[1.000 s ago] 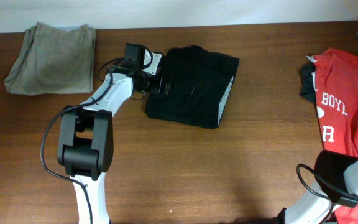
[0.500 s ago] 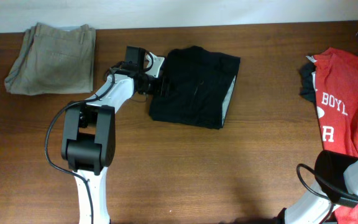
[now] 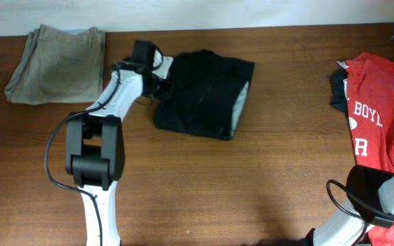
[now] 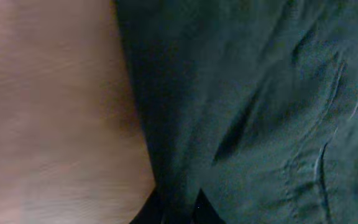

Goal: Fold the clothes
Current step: 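Carry the folded shorts with the left gripper to the top-left corner, then lower the shorts onto the khaki pants with the left gripper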

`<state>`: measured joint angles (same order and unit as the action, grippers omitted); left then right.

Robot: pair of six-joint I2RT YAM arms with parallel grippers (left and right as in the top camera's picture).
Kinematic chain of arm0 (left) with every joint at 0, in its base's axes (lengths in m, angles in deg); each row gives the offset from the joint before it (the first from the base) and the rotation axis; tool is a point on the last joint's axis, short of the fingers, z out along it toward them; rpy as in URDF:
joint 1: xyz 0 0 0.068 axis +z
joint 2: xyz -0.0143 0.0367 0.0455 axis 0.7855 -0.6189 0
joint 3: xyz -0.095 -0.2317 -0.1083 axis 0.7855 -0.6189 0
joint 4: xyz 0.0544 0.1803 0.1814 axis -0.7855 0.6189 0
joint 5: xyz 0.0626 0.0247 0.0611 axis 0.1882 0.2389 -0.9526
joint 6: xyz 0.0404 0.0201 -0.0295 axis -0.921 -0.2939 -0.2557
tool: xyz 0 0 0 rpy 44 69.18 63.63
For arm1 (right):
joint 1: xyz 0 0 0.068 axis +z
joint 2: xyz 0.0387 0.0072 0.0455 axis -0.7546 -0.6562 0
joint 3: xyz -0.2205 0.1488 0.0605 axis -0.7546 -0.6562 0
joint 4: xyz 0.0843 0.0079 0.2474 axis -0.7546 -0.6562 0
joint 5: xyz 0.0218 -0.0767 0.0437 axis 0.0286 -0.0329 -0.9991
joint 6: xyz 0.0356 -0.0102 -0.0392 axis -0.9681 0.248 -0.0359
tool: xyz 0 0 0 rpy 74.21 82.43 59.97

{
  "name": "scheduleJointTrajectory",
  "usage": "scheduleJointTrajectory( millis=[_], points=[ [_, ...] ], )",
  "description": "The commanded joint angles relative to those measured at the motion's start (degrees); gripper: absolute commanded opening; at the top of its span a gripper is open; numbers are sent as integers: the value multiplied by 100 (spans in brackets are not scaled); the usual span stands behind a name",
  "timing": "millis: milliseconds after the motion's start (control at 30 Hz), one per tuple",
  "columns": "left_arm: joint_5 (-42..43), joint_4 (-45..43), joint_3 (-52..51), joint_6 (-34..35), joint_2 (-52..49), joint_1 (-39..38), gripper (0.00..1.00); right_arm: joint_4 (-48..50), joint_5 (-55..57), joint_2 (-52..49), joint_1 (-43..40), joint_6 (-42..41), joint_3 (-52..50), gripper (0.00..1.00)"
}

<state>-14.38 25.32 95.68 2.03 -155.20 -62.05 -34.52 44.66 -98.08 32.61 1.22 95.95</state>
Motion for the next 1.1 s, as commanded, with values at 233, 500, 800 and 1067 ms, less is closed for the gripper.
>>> scheduleJointTrajectory(
  millis=[233, 500, 800, 1067],
  points=[
    [-1410, 17, 927, -409, -122, 748, 7, -35, 111, 7, -13, -7, 2, 99],
    [-1762, -330, 1106, -748, -122, 1134, 5, -35, 111, 7, -13, -4, 2, 99],
    [-2236, -96, 2031, -743, -122, 1224, 3, -35, 111, 7, -13, -4, 2, 99],
    [-2234, 98, 2326, -693, -122, 1565, 3, -35, 111, 7, -13, -4, 2, 99]
  ],
)
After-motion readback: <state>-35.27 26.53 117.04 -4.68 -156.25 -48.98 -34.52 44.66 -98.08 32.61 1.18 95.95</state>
